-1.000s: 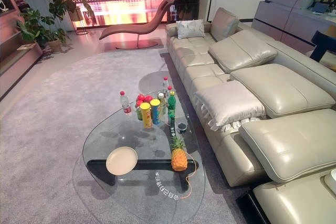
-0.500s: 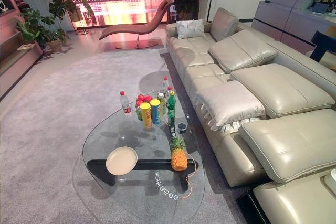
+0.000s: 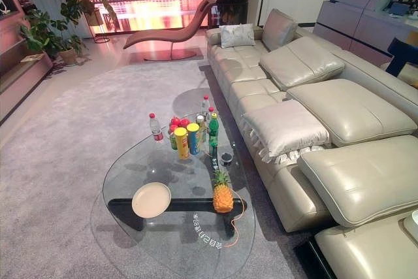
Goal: Pick up the fruit to the plate
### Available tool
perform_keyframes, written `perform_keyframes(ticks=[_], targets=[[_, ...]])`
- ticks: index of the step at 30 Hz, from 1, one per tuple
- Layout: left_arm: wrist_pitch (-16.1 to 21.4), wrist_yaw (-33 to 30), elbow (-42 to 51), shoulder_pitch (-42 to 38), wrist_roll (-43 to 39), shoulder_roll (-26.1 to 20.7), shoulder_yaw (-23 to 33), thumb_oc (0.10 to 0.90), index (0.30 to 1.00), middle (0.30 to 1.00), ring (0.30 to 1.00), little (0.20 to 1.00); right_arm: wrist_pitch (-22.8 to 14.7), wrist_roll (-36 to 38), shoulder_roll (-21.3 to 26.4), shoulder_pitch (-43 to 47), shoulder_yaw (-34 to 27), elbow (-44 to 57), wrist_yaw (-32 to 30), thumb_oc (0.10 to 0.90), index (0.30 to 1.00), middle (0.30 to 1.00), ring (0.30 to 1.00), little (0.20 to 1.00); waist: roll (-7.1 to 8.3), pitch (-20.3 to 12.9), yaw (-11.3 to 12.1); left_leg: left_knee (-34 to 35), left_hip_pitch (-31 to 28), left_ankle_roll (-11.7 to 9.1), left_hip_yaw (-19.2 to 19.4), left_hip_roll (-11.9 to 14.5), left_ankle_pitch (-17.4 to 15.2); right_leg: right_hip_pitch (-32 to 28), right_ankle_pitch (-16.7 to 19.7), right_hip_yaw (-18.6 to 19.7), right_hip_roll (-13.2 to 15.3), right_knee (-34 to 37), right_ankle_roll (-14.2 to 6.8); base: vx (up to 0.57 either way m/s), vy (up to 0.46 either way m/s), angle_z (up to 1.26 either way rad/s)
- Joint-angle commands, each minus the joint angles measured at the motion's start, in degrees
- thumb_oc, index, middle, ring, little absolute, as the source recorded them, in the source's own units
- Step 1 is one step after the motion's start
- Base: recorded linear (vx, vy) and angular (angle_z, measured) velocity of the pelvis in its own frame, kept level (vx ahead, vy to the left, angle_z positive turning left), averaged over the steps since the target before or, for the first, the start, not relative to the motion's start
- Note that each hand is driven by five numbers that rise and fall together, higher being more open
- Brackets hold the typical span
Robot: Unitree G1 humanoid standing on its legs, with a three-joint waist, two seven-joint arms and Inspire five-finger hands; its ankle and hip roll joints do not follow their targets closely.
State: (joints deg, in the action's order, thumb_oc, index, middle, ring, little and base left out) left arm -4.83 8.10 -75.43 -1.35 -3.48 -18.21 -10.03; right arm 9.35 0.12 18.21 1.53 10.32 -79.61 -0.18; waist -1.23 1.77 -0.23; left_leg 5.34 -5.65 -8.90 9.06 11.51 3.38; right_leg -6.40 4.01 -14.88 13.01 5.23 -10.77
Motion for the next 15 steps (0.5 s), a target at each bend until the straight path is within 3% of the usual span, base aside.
perform_keyframes(ticks=[1, 9, 15], targets=[[-0.36, -0.07, -2.8, -3.98, -0.79, -0.25, -0.32, 0.8, 0.9, 0.9, 0.9, 0.9, 0.41, -0.88, 1.78, 4.89, 0.42, -1.96, -0.2, 0.8, 0.9, 0.9, 0.9, 0.9, 0.26, 3.4, 0.24, -0.34, -0.2, -1.76, 3.03, 2.88, 0.39, -0.32, 0.99, -1.81, 3.39, -0.23, -2.42, 0.0, 0.0, 0.0], [-2.18, -1.47, -1.08, -4.45, -5.59, 0.19, -1.38, 0.8, 0.9, 0.9, 0.9, 0.9, 1.04, -1.39, 2.37, 5.87, 1.09, -0.76, -1.22, 0.8, 0.9, 0.9, 0.9, 0.9, -0.93, 8.06, -0.19, -0.34, 7.68, -1.18, 1.59, 1.98, 2.0, 8.23, 2.59, 0.37, 3.91, -0.23, -2.03, -0.06, 0.013, -0.07], [-2.87, -1.6, -0.52, -7.18, -8.7, -0.27, -1.22, 0.8, 0.9, 0.9, 0.9, 0.9, 1.31, -1.0, 3.74, 9.29, 1.21, -0.24, -1.63, 0.8, 0.9, 0.9, 0.9, 0.9, -1.95, 14.48, -0.71, -0.34, 15.6, -0.2, -0.62, 0.45, 3.19, 15.84, 3.98, 2.21, 3.1, -0.23, -0.98, -0.13, 0.014, -0.01]])
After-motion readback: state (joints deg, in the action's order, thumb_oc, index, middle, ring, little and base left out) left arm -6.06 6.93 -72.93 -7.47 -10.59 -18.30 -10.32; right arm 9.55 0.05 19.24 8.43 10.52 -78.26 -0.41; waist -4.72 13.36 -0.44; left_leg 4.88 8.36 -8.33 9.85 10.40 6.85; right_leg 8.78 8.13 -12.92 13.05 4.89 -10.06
